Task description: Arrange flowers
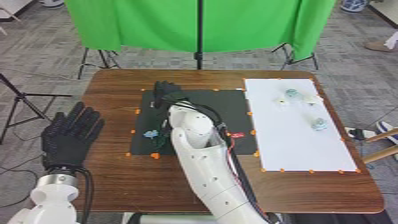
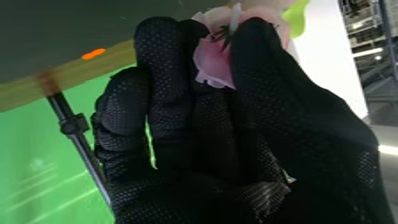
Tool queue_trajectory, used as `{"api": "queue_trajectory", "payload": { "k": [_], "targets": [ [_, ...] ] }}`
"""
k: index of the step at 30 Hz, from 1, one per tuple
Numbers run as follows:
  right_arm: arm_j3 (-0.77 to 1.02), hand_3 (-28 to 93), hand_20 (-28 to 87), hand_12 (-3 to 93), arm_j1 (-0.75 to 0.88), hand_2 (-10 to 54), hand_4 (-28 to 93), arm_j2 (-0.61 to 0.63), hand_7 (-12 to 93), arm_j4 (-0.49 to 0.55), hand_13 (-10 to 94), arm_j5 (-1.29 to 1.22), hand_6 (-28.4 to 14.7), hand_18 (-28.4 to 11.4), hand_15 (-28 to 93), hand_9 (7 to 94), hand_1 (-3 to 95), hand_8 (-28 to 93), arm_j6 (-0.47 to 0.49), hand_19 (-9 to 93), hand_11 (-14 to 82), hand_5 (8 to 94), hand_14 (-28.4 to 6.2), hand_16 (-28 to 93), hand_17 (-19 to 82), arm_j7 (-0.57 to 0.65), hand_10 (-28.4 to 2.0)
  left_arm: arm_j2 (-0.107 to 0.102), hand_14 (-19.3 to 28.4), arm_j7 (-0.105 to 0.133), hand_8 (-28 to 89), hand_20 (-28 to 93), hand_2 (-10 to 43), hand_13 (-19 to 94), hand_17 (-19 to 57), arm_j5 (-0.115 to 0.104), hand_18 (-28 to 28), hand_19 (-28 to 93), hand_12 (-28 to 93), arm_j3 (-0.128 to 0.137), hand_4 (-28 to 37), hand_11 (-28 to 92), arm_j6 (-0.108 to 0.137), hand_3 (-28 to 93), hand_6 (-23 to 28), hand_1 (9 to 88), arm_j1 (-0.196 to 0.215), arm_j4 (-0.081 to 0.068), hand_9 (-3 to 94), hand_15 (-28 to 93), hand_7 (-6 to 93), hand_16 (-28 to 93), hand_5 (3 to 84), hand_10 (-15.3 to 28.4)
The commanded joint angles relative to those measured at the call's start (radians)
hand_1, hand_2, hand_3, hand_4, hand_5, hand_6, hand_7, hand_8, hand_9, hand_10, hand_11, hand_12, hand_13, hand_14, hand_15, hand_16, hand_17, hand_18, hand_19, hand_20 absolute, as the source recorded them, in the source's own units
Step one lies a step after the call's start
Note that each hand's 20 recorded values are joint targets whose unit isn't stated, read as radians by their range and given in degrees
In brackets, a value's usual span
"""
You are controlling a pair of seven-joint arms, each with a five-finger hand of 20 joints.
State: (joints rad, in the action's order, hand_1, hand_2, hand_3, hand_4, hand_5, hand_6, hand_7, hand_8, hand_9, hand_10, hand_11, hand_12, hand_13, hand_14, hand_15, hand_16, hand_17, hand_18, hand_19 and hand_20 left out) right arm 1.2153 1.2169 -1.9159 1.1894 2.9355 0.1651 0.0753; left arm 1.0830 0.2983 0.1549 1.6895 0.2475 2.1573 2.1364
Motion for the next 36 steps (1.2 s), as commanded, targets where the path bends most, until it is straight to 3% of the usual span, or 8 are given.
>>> {"api": "queue_trajectory", "payload": {
  "k": [1, 4, 6, 12, 17, 23, 27, 36],
  "targets": [
    [0.018, 68, 36, 39.6, 0.003, -9.5, -28, -0.016, 30, -0.014, 67, 0.468, -3.1, -22.7, 41, 78.7, 63.2, 7, 0.004, 84, 9.8, 70.1, -7.6, 38, 35, 0.041, -12.4, 0.001, 15.5, -0.001, -9, 16, 13.1, 35, -1.3, -0.008, 14.0, 31, 13, -0.002, -27.3, 24, -0.011, 75, 8.9, 31.5, 0.001, -0.012, 44.8, 44, 12.6, -6, 48.5, 14.7],
    [0.024, 67, 35, 39.8, 0.01, -9.5, -28, -0.017, 30, -0.014, 67, 0.472, -3.3, -22.7, 42, 78.6, 63.4, 6, -0.019, 84, 10.1, 69.8, -7.6, 38, 35, 0.024, -12.2, 0.001, 15.5, -0.003, -9, 16, 13.2, 35, -1.3, -0.017, 14.0, 31, 13, -0.004, -27.4, 24, -0.013, 75, 9.0, 31.6, -0.006, -0.019, 44.8, 44, 12.6, -6, 48.5, 14.7],
    [0.015, 67, 35, 39.8, 0.014, -9.5, -28, -0.014, 30, -0.008, 67, 0.465, -3.3, -22.7, 42, 78.6, 63.3, 6, -0.01, 84, 10.3, 69.5, -7.6, 38, 35, 0.023, -12.1, 0.0, 15.5, -0.004, -9, 16, 15.3, 35, -1.3, 0.001, 14.0, 32, 13, -0.004, -26.6, 24, -0.021, 76, 9.0, 32.4, -0.004, -0.021, 44.9, 44, 12.5, -6, 48.6, 14.7],
    [0.015, 63, 35, 39.8, 0.013, -9.5, -28, -0.015, 30, -0.012, 67, 0.458, -3.3, -22.9, 42, 78.4, 63.0, 6, -0.017, 84, 10.7, 69.2, -7.8, 37, 35, 0.027, -12.1, -0.005, 15.4, -0.002, -9, 16, 17.0, 35, -1.3, -0.002, 14.1, 32, 13, -0.013, -22.0, 24, -0.041, 80, 8.8, 32.7, -0.029, -0.031, 45.0, 44, 12.6, -6, 48.8, 14.7],
    [0.0, 62, 35, 39.8, 0.016, -9.5, -28, -0.01, 30, -0.001, 67, 0.423, -3.3, -22.9, 43, 78.2, 62.8, 5, 0.007, 85, 10.9, 68.3, -7.9, 37, 35, 0.026, -12.1, -0.002, 15.4, -0.006, -9, 16, 16.8, 35, -1.3, -0.009, 14.1, 32, 13, -0.007, -20.5, 24, -0.022, 80, 8.7, 32.6, -0.024, -0.029, 45.0, 44, 12.7, -6, 48.9, 14.7],
    [0.025, 63, 34, 32.0, 0.004, -9.5, -28, -0.014, 22, -0.01, 65, 0.399, -3.2, -22.8, 44, 72.7, 61.6, -12, 0.028, 84, 15.1, 62.2, -7.8, 35, 34, 0.001, -13.0, 0.002, 15.4, -0.007, -9, 16, 15.7, 35, -1.3, -0.013, 14.0, 32, 13, -0.006, -21.0, 23, -0.012, 79, 8.8, 32.0, -0.031, -0.03, 45.0, 44, 12.5, -6, 48.8, 14.7],
    [-0.013, 61, 32, 19.0, 0.02, -9.5, -28, 0.011, 20, 0.021, 64, 0.377, -3.8, -22.5, 43, 64.9, 61.0, -13, 0.047, 82, 20.6, 57.3, -8.6, 33, 33, -0.001, -14.8, 0.004, 15.4, -0.006, -9, 16, 14.9, 35, -1.3, -0.024, 14.0, 32, 13, -0.005, -22.8, 23, 0.0, 77, 8.8, 31.9, -0.028, -0.028, 45.1, 44, 12.6, -6, 48.8, 14.7],
    [-0.06, 65, 30, 15.8, 0.019, -9.5, -28, 0.043, 18, 0.043, 62, 0.282, -4.4, -22.6, 45, 61.0, 56.7, -12, 0.062, 81, 18.2, 54.4, -10.6, 27, 32, 0.053, -15.3, 0.006, 15.4, -0.009, -9, 16, 14.5, 35, -1.3, -0.029, 14.0, 32, 13, -0.006, -24.2, 24, 0.005, 76, 8.9, 31.4, -0.032, -0.029, 45.1, 44, 12.7, -6, 48.9, 14.6]
  ]
}}
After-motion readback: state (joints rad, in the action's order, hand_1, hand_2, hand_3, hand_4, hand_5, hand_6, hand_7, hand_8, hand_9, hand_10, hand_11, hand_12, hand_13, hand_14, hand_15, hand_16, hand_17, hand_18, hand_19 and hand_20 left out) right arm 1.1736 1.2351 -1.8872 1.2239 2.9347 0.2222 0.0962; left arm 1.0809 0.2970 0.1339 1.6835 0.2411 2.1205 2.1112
